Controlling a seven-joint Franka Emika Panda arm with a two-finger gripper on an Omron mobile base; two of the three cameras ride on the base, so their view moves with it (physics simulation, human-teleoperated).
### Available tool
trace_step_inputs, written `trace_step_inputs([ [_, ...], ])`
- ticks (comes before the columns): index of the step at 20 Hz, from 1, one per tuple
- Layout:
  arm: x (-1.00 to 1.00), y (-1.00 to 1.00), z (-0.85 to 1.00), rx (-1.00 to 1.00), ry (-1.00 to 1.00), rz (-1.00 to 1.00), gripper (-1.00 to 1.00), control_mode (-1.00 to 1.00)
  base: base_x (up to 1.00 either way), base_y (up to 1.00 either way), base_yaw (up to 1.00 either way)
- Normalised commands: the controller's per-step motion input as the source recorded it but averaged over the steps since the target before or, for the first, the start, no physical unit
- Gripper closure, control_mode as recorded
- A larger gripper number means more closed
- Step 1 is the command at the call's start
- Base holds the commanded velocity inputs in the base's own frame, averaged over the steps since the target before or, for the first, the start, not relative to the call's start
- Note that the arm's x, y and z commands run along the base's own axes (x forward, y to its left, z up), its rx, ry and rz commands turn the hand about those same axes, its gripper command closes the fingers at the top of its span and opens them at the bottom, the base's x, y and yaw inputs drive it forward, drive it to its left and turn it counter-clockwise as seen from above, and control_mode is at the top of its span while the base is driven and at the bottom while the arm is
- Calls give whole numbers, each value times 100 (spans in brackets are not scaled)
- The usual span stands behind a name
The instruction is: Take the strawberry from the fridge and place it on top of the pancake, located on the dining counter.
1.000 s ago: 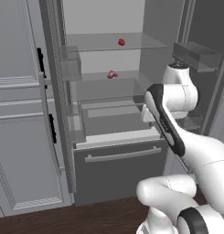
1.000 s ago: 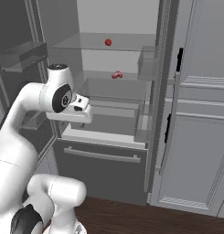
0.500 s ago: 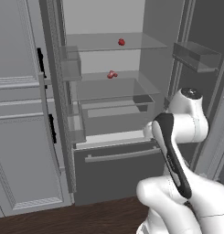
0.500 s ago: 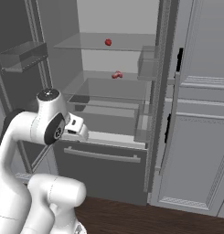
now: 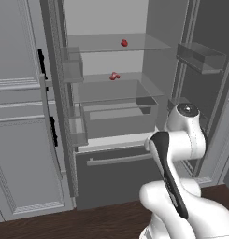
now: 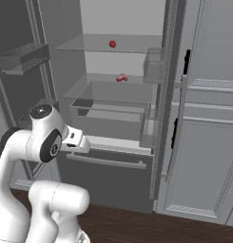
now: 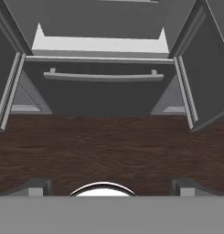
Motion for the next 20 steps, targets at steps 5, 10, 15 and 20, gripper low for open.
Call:
trace_step_inputs([
  [5, 0, 0, 0, 0, 0, 0, -100, -100, 0, 0, 0],
  [10, 0, 0, 0, 0, 0, 0, -100, -100, 0, 0, 0],
  [15, 0, 0, 0, 0, 0, 0, -100, 100, 0, 0, 0],
  [20, 0, 0, 0, 0, 0, 0, -100, 100, 24, 0, 0],
])
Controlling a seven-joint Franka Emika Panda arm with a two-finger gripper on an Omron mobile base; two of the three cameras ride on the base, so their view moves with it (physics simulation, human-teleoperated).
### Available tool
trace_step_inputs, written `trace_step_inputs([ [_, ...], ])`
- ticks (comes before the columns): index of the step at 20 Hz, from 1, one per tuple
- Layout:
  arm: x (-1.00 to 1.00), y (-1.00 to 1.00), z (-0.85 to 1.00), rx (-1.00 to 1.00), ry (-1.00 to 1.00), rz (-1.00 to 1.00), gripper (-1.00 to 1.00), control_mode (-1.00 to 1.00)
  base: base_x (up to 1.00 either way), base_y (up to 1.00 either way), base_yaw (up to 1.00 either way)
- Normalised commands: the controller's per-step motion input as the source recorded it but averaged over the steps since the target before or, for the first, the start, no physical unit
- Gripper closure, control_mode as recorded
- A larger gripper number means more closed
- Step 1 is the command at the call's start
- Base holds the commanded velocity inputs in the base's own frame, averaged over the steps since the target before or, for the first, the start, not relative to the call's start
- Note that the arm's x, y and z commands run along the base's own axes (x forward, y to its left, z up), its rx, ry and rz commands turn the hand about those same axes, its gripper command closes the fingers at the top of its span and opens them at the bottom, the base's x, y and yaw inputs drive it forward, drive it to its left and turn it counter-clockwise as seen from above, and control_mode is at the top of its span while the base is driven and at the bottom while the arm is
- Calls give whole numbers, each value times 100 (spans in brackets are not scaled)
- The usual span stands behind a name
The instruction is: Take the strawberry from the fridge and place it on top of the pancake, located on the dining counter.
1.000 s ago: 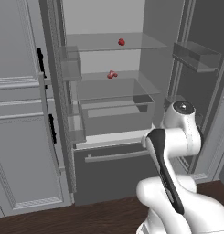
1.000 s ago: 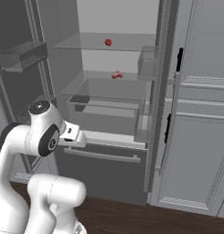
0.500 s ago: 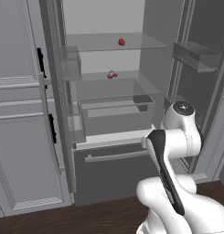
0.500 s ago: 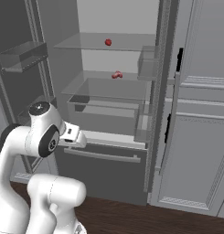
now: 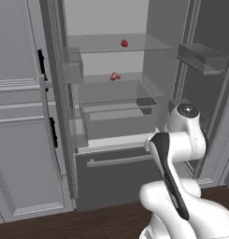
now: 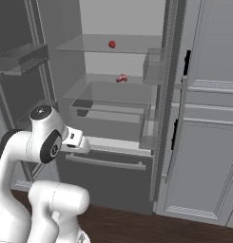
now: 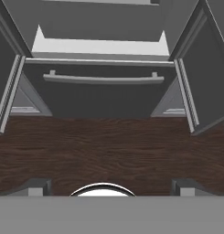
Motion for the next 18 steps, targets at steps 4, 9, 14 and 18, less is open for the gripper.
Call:
trace_step_inputs([
  [4, 0, 0, 0, 0, 0, 0, -100, 100, 64, 0, 0],
  [9, 0, 0, 0, 0, 0, 0, -100, 100, 70, 0, 0],
  [14, 0, 0, 0, 0, 0, 0, -100, 100, 83, 0, -3],
  [18, 0, 0, 0, 0, 0, 0, -100, 100, 48, 6, -22],
])
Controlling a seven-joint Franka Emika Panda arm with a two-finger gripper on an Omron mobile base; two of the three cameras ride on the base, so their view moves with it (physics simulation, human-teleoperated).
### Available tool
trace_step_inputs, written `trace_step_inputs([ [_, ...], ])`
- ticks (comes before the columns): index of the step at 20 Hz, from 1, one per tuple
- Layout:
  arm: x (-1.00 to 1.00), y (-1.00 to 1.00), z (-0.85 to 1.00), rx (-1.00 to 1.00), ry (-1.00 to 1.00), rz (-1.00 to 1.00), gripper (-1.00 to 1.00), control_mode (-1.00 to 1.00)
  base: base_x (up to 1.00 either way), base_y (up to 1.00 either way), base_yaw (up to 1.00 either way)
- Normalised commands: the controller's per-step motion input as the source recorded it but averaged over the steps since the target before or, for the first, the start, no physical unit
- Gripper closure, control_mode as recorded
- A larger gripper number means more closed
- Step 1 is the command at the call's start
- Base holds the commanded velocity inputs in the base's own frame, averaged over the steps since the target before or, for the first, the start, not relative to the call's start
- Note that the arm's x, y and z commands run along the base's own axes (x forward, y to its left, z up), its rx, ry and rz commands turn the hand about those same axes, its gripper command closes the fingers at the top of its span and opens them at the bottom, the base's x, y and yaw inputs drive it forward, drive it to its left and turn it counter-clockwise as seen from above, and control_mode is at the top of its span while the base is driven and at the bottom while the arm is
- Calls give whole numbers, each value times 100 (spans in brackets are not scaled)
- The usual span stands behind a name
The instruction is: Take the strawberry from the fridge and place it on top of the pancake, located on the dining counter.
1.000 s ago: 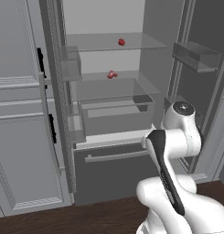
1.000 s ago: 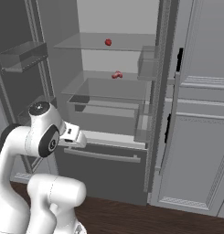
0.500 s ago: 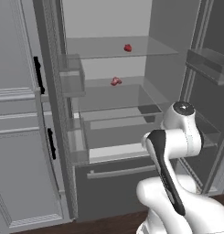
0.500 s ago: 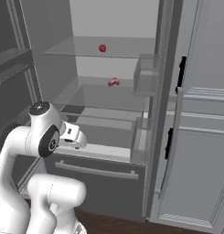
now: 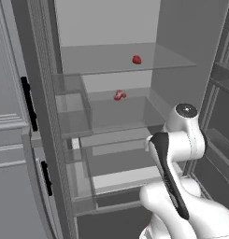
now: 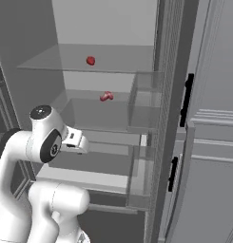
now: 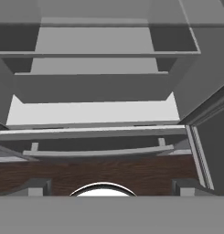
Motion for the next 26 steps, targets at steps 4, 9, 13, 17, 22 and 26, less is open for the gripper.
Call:
trace_step_inputs([
  [4, 0, 0, 0, 0, 0, 0, -100, 100, 37, 18, -15],
  [9, 0, 0, 0, 0, 0, 0, -100, 100, 39, 2, -1],
  [13, 0, 0, 0, 0, 0, 0, -100, 100, 48, 0, 0],
  [17, 0, 0, 0, 0, 0, 0, -100, 100, 47, 0, 0],
  [22, 0, 0, 0, 0, 0, 0, -100, 100, 53, 0, 0],
  [26, 0, 0, 0, 0, 0, 0, -100, 100, 53, 0, 0],
])
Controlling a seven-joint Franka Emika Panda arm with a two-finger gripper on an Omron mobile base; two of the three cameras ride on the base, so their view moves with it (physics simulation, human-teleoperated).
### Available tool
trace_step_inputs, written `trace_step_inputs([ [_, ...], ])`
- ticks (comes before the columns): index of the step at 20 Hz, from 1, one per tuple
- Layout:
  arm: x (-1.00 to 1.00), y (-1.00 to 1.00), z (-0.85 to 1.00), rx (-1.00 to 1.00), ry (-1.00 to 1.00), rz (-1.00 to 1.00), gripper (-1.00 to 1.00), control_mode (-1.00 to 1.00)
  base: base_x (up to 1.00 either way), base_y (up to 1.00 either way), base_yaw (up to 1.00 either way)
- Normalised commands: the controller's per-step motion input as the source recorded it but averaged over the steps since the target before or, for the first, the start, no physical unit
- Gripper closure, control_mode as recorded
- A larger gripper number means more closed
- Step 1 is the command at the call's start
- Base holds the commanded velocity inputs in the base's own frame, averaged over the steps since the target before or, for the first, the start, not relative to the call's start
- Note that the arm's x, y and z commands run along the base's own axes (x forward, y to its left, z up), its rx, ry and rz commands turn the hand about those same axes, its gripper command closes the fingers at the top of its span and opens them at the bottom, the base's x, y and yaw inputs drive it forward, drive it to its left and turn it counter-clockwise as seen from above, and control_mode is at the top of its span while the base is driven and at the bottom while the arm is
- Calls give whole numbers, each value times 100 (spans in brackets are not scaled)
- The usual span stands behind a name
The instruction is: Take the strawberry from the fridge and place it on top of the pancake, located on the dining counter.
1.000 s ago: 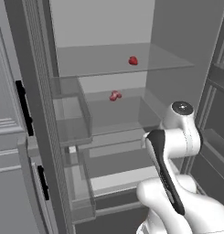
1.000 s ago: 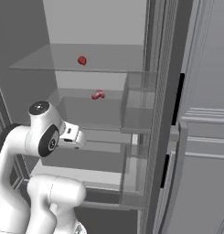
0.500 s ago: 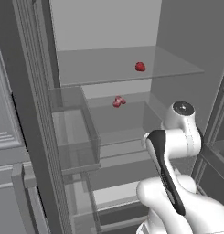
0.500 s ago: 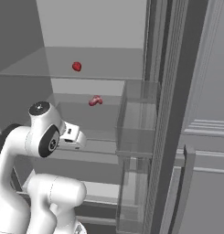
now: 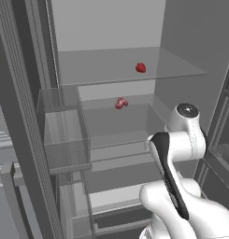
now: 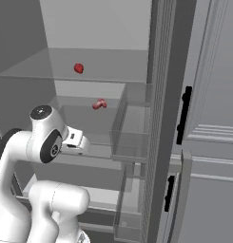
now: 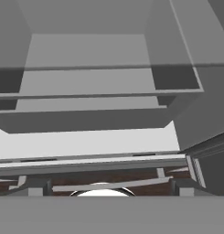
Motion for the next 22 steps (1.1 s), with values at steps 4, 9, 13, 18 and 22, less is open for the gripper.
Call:
trace_step_inputs([
  [4, 0, 0, 0, 0, 0, 0, -100, -100, 3, 0, 0],
  [9, 0, 5, 4, 0, -4, 0, -100, -100, 0, 0, 0],
  [13, 4, 26, 69, 0, -31, 0, -100, -100, 0, 0, 0],
  [18, 2, 15, 100, 0, -40, 0, -100, -100, 0, 0, 0],
  [22, 4, -1, 100, 4, -30, 0, -100, -100, 0, 0, 0],
])
